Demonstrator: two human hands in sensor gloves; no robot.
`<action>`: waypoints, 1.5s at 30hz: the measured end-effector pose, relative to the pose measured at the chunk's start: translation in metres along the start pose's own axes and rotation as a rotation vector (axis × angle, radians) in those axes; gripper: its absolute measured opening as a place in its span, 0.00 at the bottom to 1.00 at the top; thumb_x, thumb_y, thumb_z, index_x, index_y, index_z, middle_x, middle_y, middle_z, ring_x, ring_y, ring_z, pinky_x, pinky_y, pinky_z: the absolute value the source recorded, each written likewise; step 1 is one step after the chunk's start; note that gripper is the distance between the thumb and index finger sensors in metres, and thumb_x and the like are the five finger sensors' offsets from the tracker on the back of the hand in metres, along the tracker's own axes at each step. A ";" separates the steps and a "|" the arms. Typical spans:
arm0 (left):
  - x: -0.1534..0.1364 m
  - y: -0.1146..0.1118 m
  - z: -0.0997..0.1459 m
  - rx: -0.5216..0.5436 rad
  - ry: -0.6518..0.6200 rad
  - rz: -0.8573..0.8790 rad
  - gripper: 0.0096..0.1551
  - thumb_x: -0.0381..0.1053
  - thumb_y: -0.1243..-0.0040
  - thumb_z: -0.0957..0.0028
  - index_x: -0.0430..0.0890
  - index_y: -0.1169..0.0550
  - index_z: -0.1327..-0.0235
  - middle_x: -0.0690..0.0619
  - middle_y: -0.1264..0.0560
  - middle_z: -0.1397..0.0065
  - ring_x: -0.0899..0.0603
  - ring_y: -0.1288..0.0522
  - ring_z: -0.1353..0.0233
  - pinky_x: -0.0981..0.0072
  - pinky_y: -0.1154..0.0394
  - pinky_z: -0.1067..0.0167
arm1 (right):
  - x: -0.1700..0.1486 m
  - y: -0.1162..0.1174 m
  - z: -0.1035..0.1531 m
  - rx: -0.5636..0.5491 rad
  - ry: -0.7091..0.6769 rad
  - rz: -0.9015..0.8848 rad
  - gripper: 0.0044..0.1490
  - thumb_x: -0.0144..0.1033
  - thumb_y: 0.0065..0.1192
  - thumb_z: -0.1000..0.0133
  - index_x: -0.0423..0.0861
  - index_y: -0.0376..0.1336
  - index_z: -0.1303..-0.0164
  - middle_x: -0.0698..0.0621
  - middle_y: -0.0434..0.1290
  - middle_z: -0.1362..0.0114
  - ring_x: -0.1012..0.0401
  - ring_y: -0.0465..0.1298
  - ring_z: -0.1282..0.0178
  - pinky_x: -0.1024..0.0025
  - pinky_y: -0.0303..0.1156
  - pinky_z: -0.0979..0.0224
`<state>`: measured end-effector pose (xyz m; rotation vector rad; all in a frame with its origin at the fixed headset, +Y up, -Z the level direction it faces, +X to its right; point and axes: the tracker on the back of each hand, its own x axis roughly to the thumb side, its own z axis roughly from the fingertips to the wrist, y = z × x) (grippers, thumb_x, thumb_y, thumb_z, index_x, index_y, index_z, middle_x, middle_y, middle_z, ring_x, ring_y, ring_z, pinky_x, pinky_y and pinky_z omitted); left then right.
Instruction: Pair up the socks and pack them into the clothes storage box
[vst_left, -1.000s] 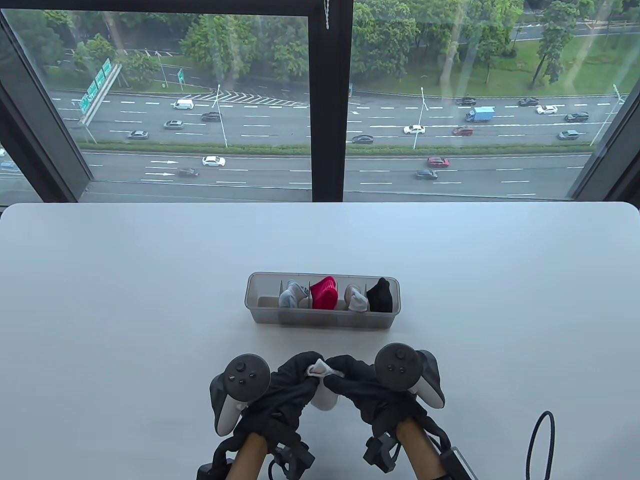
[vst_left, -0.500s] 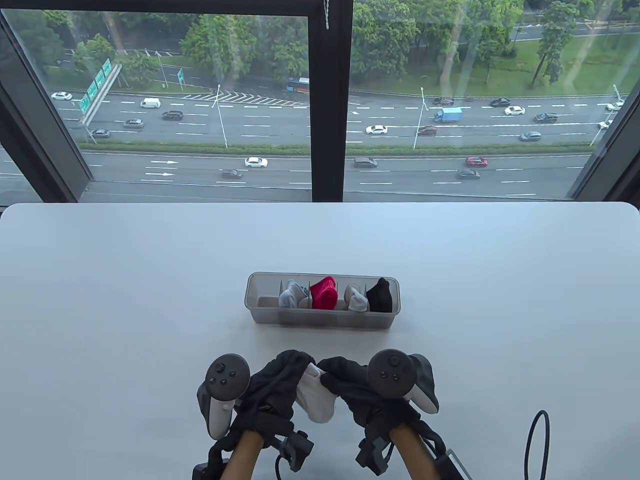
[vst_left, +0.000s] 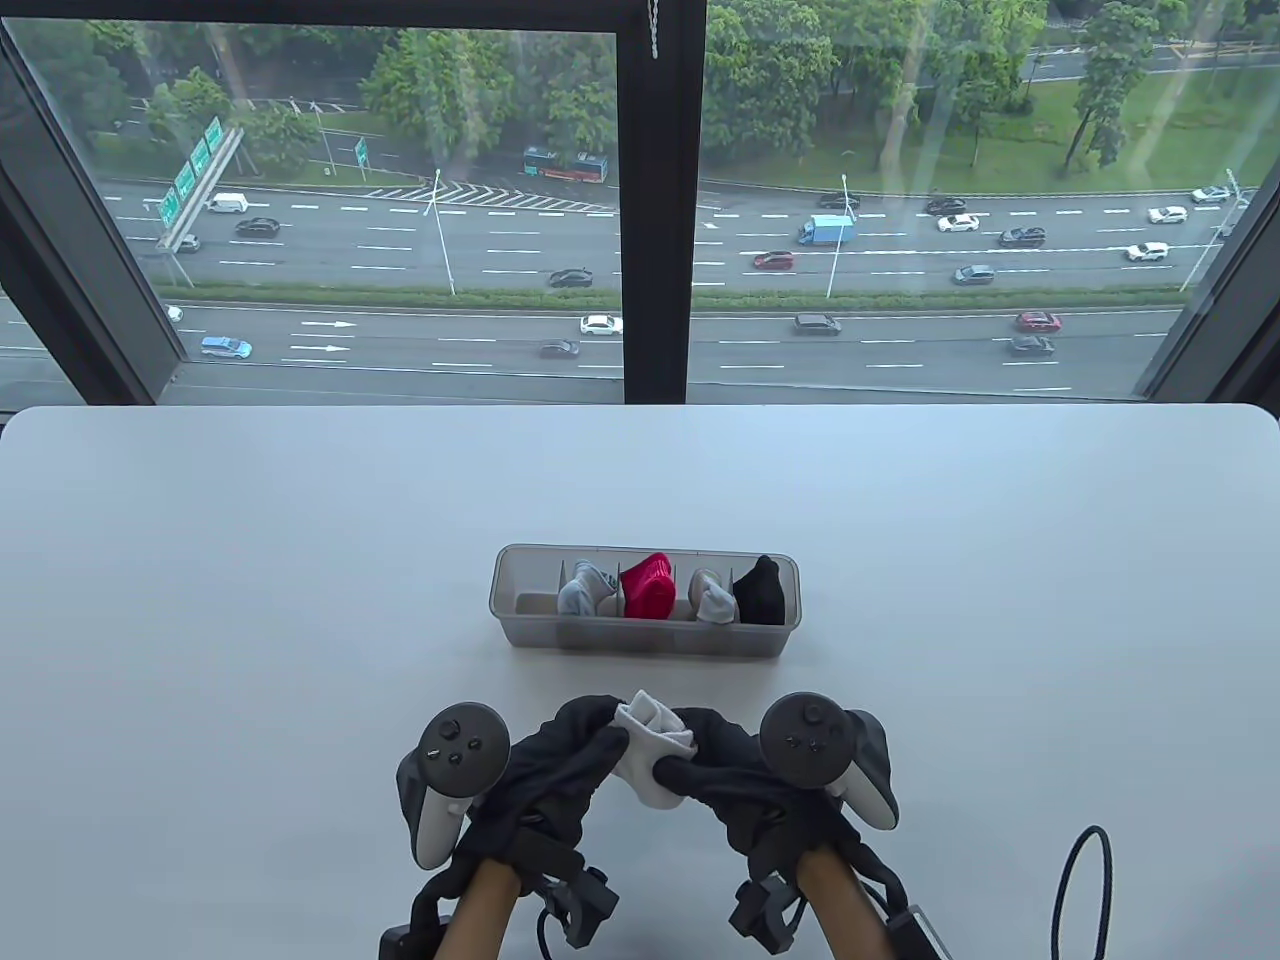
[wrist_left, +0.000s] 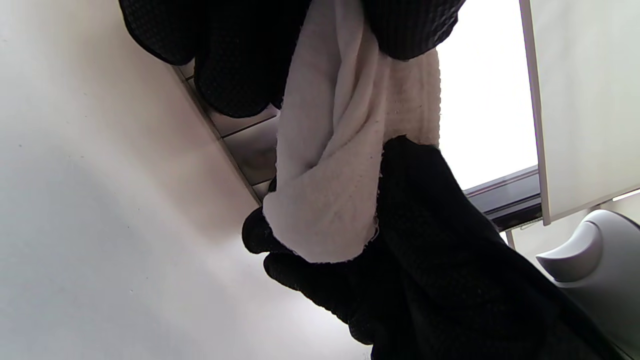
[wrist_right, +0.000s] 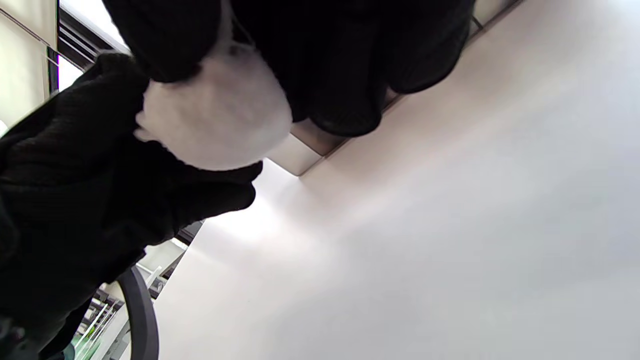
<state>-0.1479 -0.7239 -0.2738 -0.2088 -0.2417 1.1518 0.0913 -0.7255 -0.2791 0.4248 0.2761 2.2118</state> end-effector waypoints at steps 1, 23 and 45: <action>-0.001 0.000 -0.001 -0.036 0.003 0.017 0.30 0.54 0.44 0.42 0.41 0.27 0.31 0.39 0.20 0.34 0.32 0.20 0.36 0.35 0.30 0.33 | 0.000 0.000 0.001 -0.009 0.001 -0.003 0.29 0.42 0.57 0.37 0.43 0.62 0.28 0.43 0.76 0.33 0.51 0.80 0.35 0.47 0.71 0.26; 0.005 0.002 0.002 0.055 0.030 -0.020 0.31 0.60 0.53 0.40 0.43 0.25 0.34 0.36 0.22 0.31 0.29 0.20 0.37 0.30 0.30 0.36 | 0.011 0.005 0.002 -0.056 -0.048 0.129 0.27 0.40 0.53 0.37 0.47 0.60 0.27 0.47 0.76 0.35 0.55 0.80 0.38 0.49 0.71 0.26; 0.033 0.000 0.006 0.050 0.026 -0.217 0.29 0.50 0.44 0.40 0.36 0.24 0.31 0.34 0.18 0.35 0.30 0.19 0.36 0.34 0.28 0.36 | -0.002 -0.016 0.007 -0.120 -0.028 0.175 0.29 0.41 0.53 0.37 0.44 0.62 0.26 0.43 0.76 0.30 0.50 0.78 0.31 0.47 0.68 0.24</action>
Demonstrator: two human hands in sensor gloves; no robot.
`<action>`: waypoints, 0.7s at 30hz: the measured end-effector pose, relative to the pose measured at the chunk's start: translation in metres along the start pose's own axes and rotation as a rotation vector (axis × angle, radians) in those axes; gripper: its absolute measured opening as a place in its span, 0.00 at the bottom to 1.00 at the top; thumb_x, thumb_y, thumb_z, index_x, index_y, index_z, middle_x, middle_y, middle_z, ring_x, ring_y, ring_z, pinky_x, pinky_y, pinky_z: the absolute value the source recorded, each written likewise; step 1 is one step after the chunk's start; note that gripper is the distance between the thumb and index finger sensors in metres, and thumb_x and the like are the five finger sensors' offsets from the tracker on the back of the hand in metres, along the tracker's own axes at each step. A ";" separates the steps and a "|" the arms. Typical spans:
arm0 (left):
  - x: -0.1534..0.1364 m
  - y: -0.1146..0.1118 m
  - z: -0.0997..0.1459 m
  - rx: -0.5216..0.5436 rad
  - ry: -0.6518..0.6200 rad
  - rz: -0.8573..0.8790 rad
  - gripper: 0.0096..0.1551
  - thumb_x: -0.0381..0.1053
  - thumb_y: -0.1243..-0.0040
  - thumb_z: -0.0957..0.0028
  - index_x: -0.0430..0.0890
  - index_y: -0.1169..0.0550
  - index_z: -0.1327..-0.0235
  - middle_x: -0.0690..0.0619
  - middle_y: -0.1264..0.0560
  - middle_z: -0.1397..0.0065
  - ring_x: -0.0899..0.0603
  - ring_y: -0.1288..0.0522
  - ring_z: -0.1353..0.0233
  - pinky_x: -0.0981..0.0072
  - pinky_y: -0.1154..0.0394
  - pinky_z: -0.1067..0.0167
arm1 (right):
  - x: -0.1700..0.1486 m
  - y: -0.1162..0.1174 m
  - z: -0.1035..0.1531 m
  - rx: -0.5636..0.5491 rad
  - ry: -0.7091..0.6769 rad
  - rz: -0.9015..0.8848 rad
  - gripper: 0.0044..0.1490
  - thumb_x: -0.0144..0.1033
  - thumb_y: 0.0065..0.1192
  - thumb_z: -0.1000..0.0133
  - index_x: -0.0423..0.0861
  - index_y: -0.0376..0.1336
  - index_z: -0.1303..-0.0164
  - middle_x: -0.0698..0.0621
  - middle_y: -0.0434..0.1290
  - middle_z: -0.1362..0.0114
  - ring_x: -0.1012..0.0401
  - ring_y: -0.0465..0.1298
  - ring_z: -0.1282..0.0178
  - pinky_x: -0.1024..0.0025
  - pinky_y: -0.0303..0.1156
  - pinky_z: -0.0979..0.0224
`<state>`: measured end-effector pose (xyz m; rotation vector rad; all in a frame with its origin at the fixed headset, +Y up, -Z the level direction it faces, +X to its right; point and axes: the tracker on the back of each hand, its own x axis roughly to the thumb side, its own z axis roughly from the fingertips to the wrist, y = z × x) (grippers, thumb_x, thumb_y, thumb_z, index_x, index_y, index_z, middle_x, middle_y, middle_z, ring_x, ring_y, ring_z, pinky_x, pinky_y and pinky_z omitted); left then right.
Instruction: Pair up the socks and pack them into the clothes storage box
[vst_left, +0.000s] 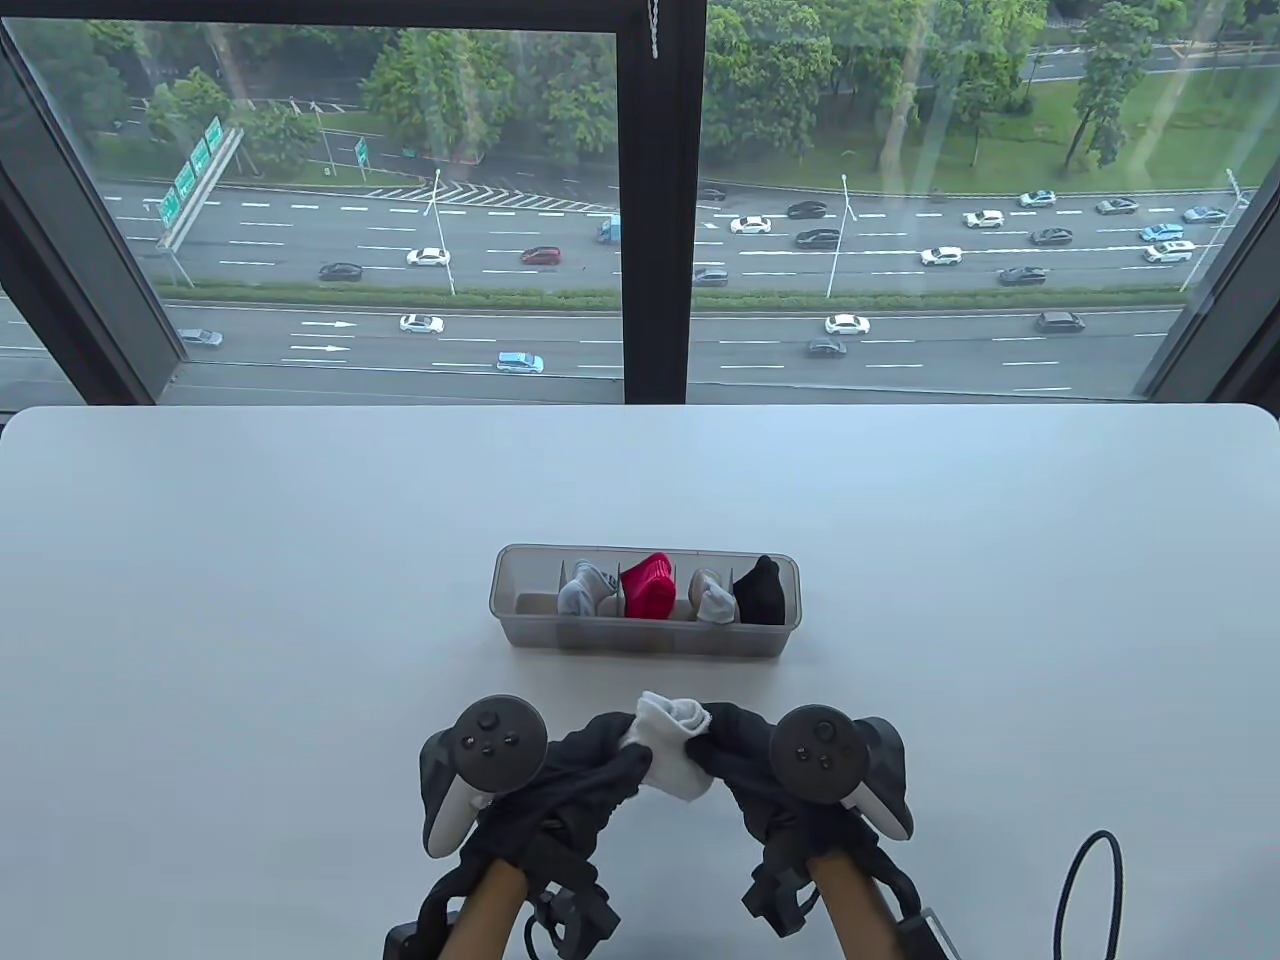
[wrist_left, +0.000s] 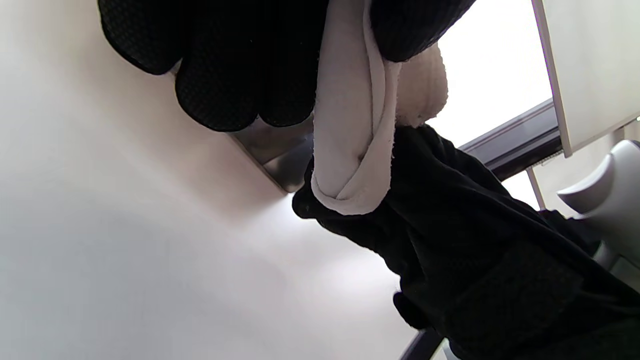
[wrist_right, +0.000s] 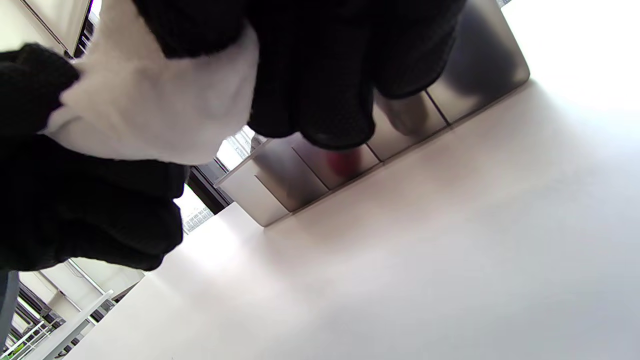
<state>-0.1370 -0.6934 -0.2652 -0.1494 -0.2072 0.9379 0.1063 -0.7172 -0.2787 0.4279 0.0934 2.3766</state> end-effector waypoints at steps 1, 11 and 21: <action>0.005 0.008 0.002 0.105 0.015 -0.021 0.29 0.50 0.45 0.40 0.36 0.25 0.30 0.34 0.19 0.33 0.30 0.20 0.35 0.34 0.28 0.35 | 0.000 -0.002 0.001 -0.002 0.020 0.011 0.31 0.41 0.52 0.35 0.43 0.60 0.23 0.40 0.72 0.24 0.45 0.72 0.24 0.44 0.65 0.22; 0.014 0.092 -0.062 0.426 0.271 -0.364 0.31 0.49 0.47 0.38 0.54 0.38 0.20 0.41 0.26 0.23 0.33 0.27 0.24 0.35 0.34 0.28 | -0.006 -0.007 0.005 -0.010 0.137 0.496 0.43 0.47 0.42 0.33 0.40 0.40 0.13 0.34 0.42 0.10 0.37 0.40 0.13 0.36 0.43 0.19; -0.040 0.059 -0.123 0.352 0.463 -0.554 0.30 0.49 0.47 0.39 0.53 0.33 0.21 0.49 0.35 0.15 0.38 0.39 0.15 0.34 0.41 0.23 | -0.005 -0.006 0.002 0.002 0.140 0.521 0.45 0.49 0.43 0.34 0.40 0.39 0.12 0.34 0.39 0.10 0.38 0.37 0.13 0.36 0.41 0.19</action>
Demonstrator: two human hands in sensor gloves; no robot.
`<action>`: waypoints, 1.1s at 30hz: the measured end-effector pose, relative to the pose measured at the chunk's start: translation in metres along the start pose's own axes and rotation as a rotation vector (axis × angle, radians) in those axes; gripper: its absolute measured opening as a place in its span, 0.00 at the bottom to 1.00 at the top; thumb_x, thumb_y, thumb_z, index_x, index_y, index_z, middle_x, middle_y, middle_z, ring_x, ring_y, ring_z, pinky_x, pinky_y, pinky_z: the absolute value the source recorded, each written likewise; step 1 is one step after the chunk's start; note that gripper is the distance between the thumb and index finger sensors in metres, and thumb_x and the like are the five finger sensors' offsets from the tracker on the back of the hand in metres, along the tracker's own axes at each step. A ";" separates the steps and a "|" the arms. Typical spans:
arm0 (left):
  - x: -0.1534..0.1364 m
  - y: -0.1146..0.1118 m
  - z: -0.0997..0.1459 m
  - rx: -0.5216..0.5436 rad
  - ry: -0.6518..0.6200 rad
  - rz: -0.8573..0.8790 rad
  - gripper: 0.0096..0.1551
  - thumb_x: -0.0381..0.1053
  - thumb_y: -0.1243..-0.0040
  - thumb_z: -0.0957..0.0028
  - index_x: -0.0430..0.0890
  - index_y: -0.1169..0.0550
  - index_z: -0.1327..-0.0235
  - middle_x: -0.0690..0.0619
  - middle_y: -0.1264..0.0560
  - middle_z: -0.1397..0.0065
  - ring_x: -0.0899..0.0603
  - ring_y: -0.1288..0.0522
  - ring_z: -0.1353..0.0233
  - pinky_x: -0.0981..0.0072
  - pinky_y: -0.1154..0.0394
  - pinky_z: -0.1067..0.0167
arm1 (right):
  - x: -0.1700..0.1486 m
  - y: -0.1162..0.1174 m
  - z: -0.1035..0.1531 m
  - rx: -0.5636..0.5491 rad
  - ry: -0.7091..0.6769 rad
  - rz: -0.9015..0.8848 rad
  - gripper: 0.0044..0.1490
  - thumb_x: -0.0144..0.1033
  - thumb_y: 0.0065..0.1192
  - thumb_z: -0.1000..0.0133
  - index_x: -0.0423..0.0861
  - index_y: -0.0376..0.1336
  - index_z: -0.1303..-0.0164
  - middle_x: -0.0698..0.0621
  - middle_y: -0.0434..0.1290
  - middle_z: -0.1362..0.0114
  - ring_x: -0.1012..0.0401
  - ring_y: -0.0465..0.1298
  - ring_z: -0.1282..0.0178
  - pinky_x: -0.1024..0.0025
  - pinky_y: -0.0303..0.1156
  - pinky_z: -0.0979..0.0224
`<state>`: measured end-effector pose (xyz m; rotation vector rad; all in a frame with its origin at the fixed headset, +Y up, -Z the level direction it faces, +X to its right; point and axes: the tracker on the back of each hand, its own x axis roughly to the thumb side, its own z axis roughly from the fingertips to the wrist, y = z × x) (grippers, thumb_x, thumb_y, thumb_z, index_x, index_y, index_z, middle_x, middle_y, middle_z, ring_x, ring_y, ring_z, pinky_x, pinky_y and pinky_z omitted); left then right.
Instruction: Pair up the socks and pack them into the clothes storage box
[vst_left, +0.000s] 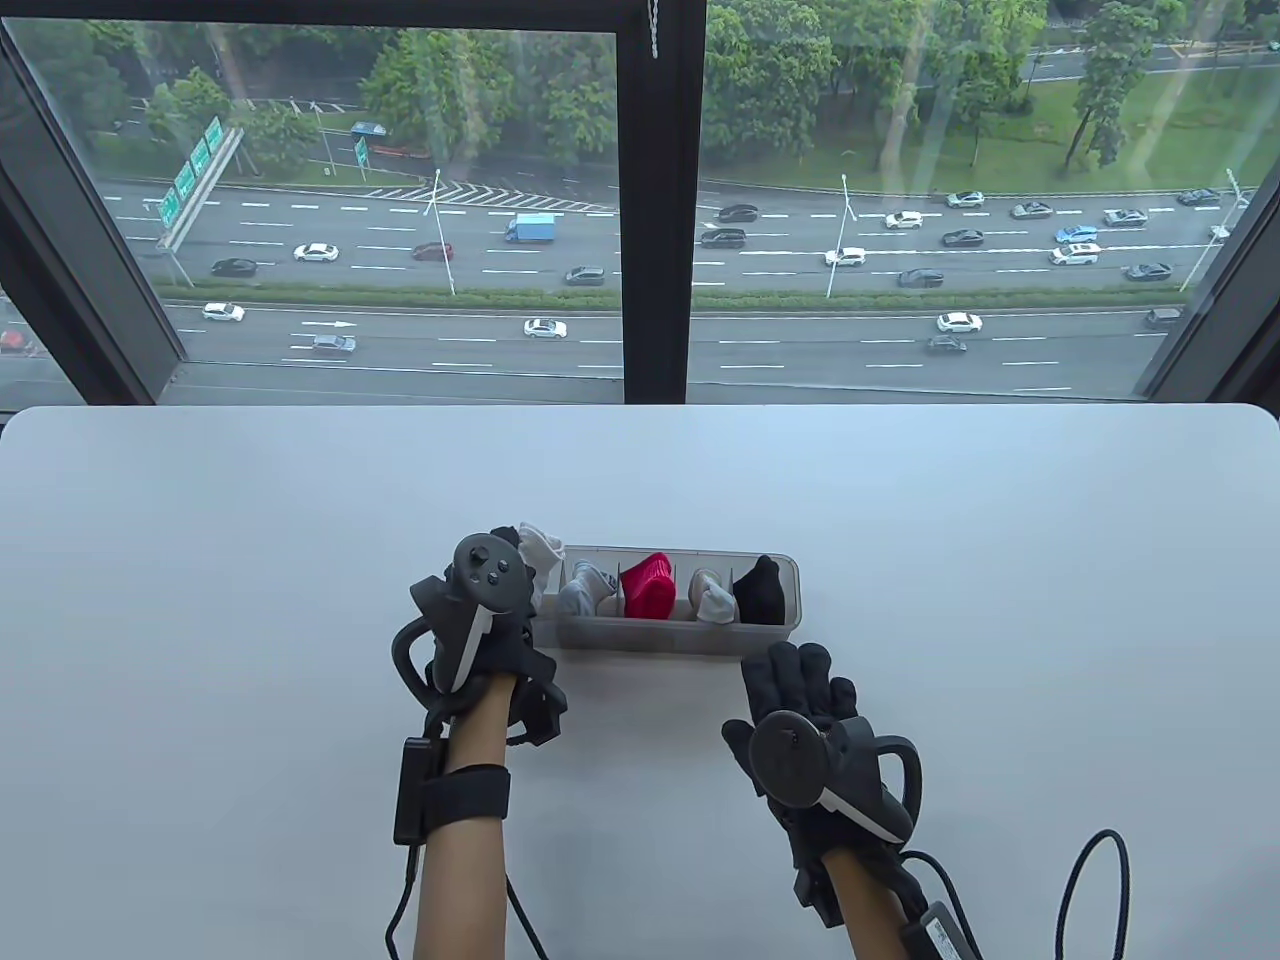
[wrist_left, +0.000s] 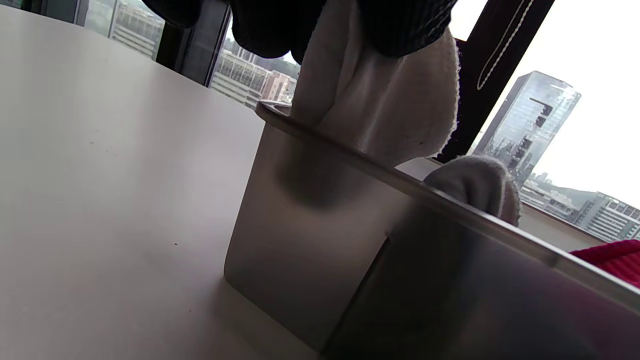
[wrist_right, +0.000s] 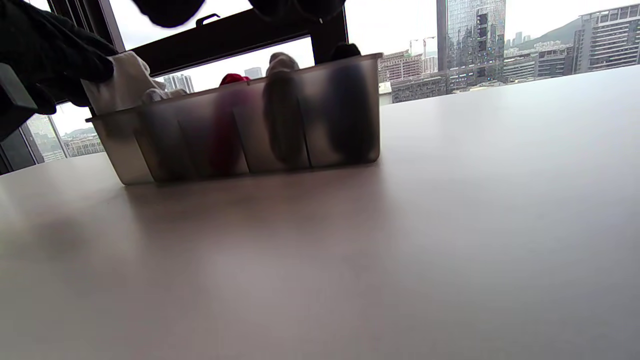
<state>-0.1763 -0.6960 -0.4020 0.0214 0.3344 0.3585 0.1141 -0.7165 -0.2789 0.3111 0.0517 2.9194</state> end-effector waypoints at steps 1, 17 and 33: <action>-0.001 -0.006 -0.003 -0.045 -0.007 -0.023 0.30 0.50 0.48 0.38 0.52 0.32 0.21 0.49 0.38 0.14 0.37 0.43 0.13 0.33 0.44 0.23 | 0.000 0.000 0.000 0.001 0.001 -0.001 0.45 0.49 0.43 0.34 0.40 0.39 0.12 0.34 0.39 0.10 0.38 0.37 0.13 0.37 0.41 0.19; -0.073 0.042 0.072 -0.226 -0.306 -0.071 0.43 0.67 0.65 0.39 0.58 0.63 0.17 0.54 0.76 0.15 0.39 0.82 0.18 0.33 0.78 0.28 | -0.007 -0.003 0.000 0.029 0.046 0.117 0.47 0.54 0.38 0.35 0.43 0.35 0.12 0.34 0.31 0.10 0.37 0.30 0.15 0.34 0.35 0.20; -0.092 0.001 0.099 -0.350 -0.346 -0.234 0.45 0.69 0.68 0.40 0.59 0.69 0.20 0.50 0.80 0.17 0.34 0.84 0.20 0.29 0.79 0.31 | -0.019 0.009 0.003 0.133 0.122 0.207 0.48 0.57 0.34 0.35 0.45 0.31 0.12 0.32 0.26 0.11 0.34 0.25 0.18 0.29 0.33 0.23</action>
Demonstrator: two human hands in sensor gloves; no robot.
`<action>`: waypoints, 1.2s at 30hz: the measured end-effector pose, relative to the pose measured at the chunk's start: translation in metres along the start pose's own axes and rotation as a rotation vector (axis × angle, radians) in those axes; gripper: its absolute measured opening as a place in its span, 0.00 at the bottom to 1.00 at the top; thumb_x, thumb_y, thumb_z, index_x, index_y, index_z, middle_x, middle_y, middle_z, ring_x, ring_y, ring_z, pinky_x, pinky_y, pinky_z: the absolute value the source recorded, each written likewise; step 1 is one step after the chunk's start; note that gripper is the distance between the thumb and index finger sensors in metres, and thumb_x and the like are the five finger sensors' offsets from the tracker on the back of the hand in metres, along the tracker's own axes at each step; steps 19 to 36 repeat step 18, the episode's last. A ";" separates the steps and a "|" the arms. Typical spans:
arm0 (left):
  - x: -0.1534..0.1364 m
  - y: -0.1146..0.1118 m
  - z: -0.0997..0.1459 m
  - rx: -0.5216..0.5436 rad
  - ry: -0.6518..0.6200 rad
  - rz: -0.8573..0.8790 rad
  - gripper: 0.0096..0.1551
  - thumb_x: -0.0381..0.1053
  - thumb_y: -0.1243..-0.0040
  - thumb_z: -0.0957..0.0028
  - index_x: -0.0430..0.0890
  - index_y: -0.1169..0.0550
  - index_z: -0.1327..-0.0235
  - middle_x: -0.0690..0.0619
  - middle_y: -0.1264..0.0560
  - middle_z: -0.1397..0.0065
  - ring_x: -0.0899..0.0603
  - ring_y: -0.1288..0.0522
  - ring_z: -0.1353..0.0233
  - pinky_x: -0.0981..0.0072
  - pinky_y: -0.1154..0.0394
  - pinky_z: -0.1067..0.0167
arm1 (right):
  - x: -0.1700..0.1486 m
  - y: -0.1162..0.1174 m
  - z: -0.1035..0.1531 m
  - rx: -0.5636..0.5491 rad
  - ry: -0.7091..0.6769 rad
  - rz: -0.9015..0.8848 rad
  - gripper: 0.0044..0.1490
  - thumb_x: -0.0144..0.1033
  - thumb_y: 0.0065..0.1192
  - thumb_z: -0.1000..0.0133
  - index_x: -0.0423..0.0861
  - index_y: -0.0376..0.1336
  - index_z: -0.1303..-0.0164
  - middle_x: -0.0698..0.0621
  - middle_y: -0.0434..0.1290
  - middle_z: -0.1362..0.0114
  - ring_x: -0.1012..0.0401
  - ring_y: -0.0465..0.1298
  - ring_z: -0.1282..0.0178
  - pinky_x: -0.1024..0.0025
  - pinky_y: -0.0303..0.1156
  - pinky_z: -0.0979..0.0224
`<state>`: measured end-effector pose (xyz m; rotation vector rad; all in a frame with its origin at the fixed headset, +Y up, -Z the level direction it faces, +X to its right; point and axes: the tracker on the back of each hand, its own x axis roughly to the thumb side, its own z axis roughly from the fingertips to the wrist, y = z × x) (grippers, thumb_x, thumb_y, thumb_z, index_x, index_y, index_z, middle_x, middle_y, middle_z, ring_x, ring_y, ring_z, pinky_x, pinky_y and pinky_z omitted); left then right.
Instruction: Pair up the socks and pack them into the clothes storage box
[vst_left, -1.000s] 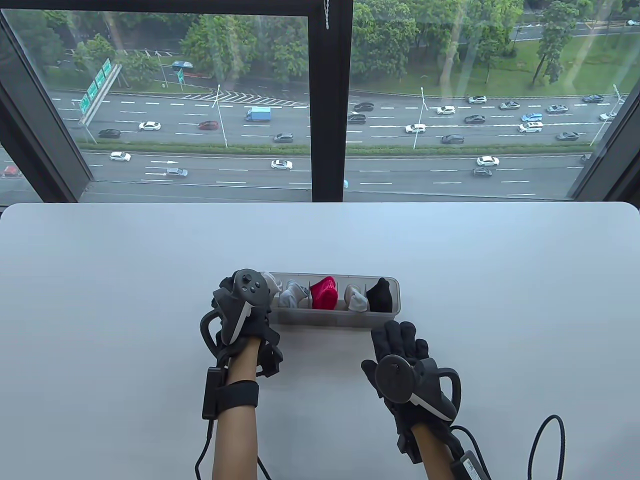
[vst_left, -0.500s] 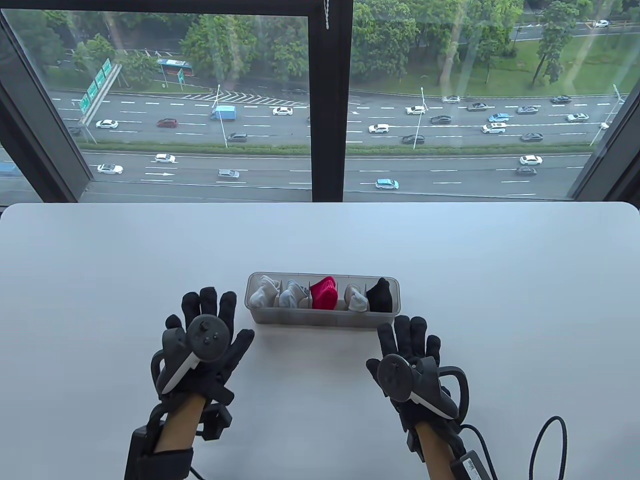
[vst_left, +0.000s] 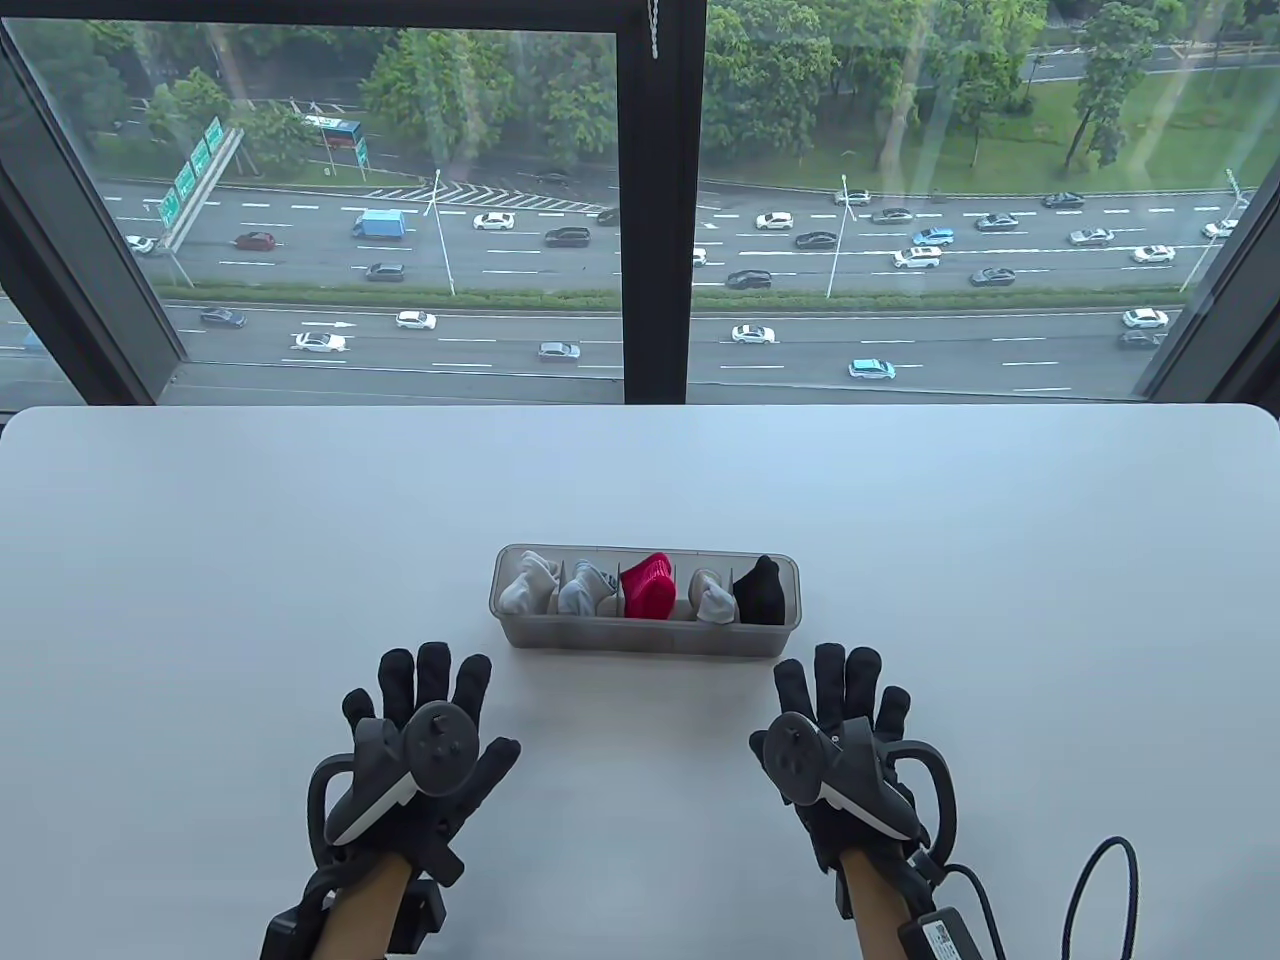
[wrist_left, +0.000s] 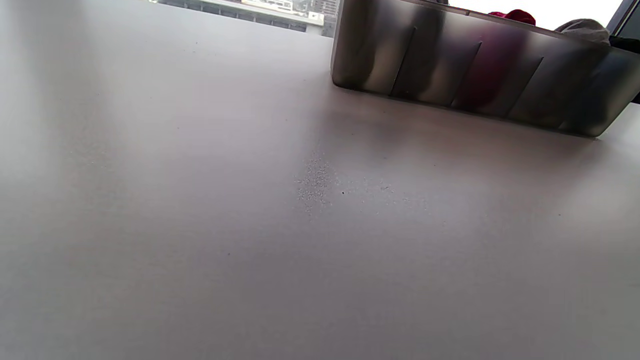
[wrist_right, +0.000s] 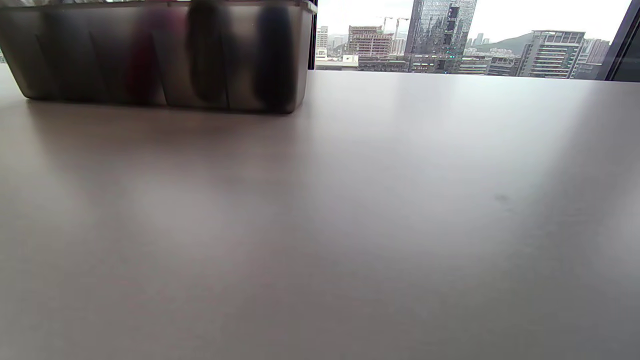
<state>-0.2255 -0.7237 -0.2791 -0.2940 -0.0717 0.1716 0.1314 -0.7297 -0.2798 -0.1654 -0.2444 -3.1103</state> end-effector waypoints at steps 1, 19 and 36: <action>-0.001 -0.001 0.000 -0.003 0.006 0.006 0.45 0.69 0.68 0.40 0.59 0.69 0.20 0.50 0.80 0.17 0.34 0.84 0.21 0.29 0.79 0.32 | 0.000 0.000 0.000 0.003 0.001 0.003 0.48 0.57 0.34 0.35 0.46 0.31 0.12 0.32 0.26 0.11 0.33 0.25 0.18 0.29 0.33 0.23; -0.002 0.001 0.002 0.010 0.031 -0.029 0.45 0.69 0.68 0.40 0.60 0.69 0.20 0.52 0.80 0.18 0.33 0.85 0.21 0.28 0.79 0.33 | 0.007 0.005 0.000 0.053 -0.003 0.015 0.48 0.58 0.32 0.35 0.47 0.30 0.12 0.31 0.25 0.12 0.28 0.25 0.20 0.25 0.33 0.25; -0.002 0.001 0.002 0.010 0.031 -0.029 0.45 0.69 0.68 0.40 0.60 0.69 0.20 0.52 0.80 0.18 0.33 0.85 0.21 0.28 0.79 0.33 | 0.007 0.005 0.000 0.053 -0.003 0.015 0.48 0.58 0.32 0.35 0.47 0.30 0.12 0.31 0.25 0.12 0.28 0.25 0.20 0.25 0.33 0.25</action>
